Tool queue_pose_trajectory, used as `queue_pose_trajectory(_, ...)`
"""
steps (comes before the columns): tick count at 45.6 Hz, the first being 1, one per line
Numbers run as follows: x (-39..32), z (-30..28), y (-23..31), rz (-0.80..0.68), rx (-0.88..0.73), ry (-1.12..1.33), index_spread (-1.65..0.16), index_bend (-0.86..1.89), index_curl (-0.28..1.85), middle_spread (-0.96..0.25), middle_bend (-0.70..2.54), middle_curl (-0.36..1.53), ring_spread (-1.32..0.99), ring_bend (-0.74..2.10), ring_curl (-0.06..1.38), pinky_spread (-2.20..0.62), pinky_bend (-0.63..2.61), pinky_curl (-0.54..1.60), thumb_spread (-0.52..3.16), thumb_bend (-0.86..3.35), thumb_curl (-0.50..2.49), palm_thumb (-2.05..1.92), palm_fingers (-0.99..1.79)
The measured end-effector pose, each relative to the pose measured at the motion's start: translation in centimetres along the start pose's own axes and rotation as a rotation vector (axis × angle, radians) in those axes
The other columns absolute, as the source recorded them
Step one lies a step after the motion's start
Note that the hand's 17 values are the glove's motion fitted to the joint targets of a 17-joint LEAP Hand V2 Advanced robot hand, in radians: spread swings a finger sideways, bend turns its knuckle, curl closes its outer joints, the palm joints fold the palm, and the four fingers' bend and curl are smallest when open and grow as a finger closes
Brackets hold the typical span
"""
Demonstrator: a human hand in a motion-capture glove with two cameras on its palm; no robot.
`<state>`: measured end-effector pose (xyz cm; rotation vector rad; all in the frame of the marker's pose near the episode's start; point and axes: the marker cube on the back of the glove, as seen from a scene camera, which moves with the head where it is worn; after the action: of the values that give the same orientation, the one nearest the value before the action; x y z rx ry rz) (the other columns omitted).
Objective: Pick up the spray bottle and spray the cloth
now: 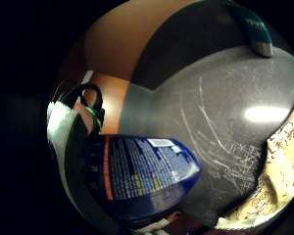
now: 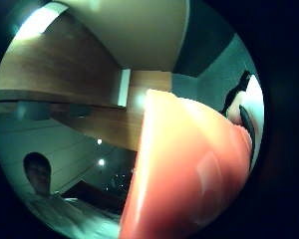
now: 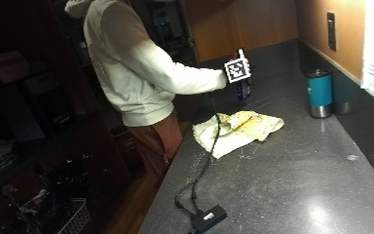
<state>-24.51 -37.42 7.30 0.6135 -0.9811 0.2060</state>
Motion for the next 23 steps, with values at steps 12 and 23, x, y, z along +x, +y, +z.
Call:
queue_pose_trajectory(12,4.0,2.3,1.2,0.027,-0.088,0.085,-0.15,0.36,0.53,-0.12,0.53,0.48,-0.18,0.56,0.44,-0.23,0.39,0.39,0.30,-0.03,0.78,0.95,1.34)
queue_pose_trajectory(23,4.8,4.6,0.1,-0.001,-0.035,0.074,-0.15,0.32,0.53,-0.10,0.47,0.47,-0.17,0.50,0.42,-0.24,0.44,0.39,0.37,-0.05,0.76,0.92,1.29)
